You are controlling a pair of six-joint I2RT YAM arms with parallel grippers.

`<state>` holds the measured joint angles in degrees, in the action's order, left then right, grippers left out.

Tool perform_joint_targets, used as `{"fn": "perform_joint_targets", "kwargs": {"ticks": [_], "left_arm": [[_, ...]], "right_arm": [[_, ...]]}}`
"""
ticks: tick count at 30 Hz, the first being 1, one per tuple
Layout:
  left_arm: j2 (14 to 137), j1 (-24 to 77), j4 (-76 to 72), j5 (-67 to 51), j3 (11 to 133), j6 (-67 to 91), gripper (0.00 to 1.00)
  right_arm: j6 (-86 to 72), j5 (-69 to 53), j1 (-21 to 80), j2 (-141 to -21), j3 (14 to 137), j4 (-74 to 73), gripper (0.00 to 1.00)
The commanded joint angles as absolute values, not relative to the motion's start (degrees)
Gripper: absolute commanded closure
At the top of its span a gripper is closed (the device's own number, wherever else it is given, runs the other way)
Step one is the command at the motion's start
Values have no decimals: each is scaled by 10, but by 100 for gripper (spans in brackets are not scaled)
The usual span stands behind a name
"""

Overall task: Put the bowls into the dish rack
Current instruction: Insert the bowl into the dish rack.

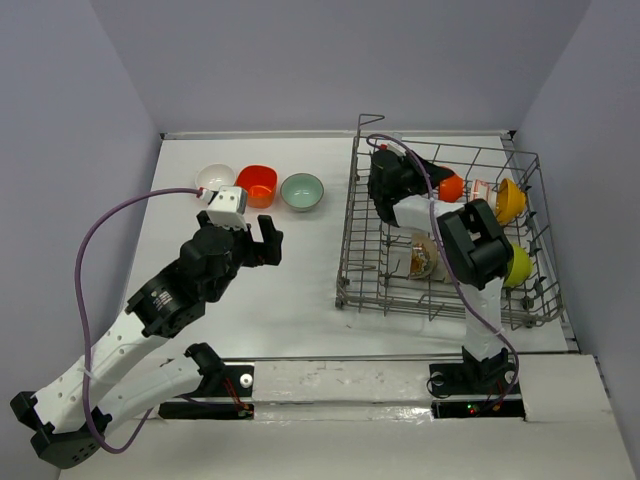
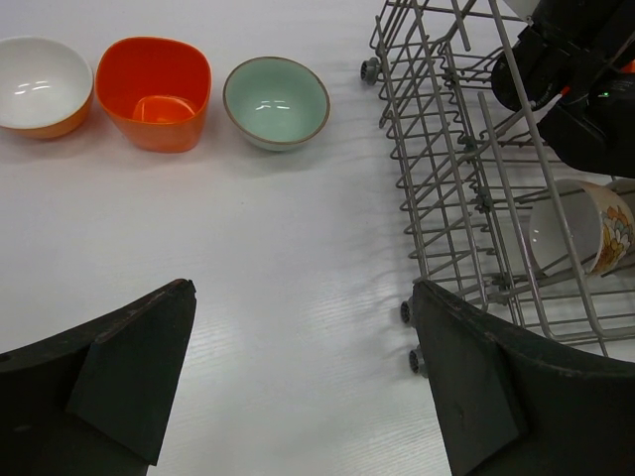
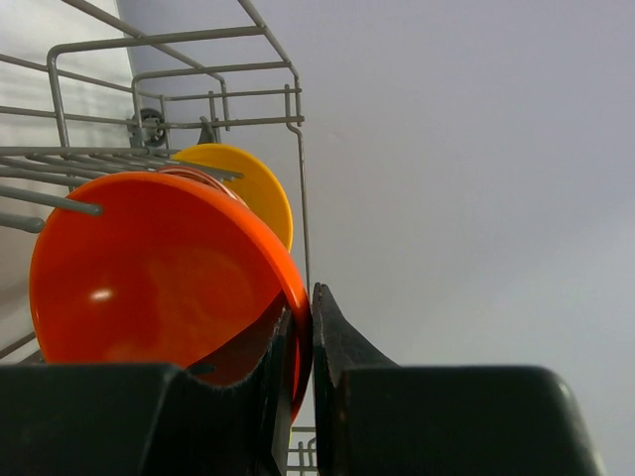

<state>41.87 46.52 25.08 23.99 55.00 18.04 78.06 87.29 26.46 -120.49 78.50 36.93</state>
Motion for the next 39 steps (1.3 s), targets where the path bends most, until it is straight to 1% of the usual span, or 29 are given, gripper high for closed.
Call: {"fn": "perform_joint_targets", "kwargs": {"ticks": [1,4,14,17,19,22,25,26,29,33,34,39], "left_arm": [[420,470,225,238,544,170,1],[421,471,224,238,544,169,1],[422,471,223,235,541,170,1],[424,472,222,234,541,170,1],[425,472,221,233,541,169,1],[425,473,222,234,542,169,1],[425,473,221,234,542,169,1],[425,473,221,233,542,168,1],[425,473,222,234,543,168,1],[424,473,223,233,543,167,1],[424,473,223,233,543,167,1],[425,473,221,232,543,167,1]], "right_arm": [[767,929,253,-1234,793,395,98],[769,927,253,-1240,792,399,94],[791,928,253,-1268,795,439,93],[795,927,253,-1271,796,446,90],[799,928,253,-1272,797,453,87],[803,929,253,-1267,799,463,75],[809,929,253,-1259,797,479,66],[810,929,253,-1254,794,482,60],[816,929,253,-1248,787,497,52],[824,931,253,-1240,781,512,50],[824,931,253,-1238,780,515,48],[829,933,253,-1223,764,528,47]]}}
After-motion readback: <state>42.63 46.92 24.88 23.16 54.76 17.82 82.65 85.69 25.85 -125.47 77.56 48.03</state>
